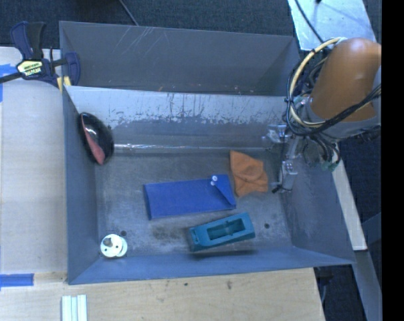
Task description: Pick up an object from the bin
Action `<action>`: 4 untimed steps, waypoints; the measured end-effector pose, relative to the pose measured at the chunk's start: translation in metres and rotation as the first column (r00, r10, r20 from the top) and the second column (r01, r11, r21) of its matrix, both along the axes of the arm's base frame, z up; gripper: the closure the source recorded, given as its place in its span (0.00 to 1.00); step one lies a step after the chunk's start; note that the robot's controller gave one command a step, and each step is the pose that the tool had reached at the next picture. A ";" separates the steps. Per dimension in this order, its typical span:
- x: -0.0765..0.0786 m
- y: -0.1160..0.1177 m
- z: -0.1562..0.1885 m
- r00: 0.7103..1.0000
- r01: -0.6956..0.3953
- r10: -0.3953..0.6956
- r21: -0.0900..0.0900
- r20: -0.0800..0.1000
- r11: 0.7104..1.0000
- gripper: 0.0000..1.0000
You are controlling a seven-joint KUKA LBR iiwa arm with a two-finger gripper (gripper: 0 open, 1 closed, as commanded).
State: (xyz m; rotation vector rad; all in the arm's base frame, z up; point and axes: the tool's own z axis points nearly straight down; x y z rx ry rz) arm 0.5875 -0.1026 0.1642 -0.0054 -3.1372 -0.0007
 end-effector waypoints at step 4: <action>0.016 0.013 -0.093 0.993 0.115 -0.115 0.000 0.009 0.993 1.00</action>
Offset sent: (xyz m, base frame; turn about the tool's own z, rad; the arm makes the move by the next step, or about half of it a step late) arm 0.0120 -0.0021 -0.0825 -0.1085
